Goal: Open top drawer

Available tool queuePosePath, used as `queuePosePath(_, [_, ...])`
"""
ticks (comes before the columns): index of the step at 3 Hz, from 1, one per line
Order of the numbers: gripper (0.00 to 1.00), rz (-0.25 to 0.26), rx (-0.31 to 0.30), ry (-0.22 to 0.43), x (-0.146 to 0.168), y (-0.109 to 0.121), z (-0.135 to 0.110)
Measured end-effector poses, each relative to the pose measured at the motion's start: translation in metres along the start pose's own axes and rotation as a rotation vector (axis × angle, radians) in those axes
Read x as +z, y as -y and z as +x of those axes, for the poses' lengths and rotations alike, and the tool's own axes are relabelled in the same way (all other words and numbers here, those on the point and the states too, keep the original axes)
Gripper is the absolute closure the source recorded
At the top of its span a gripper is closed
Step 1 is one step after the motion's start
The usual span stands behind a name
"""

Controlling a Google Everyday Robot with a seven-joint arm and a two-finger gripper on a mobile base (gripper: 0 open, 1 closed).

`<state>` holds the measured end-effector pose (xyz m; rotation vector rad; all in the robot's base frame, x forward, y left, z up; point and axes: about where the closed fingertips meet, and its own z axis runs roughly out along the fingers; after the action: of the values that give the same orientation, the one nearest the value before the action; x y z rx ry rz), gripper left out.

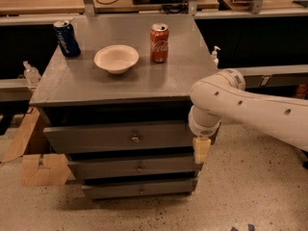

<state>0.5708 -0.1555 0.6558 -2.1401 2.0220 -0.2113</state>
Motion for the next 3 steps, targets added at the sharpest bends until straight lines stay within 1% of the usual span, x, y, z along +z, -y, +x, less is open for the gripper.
queuePosePath(1, [0.00,0.000,0.000,0.000,0.000,0.000,0.000])
queuePosePath(2, [0.18,-0.002,-0.001,0.000,0.001,-0.001,0.000])
queuePosePath(3, [0.43,-0.051,0.015,-0.014,0.001,-0.011,0.004])
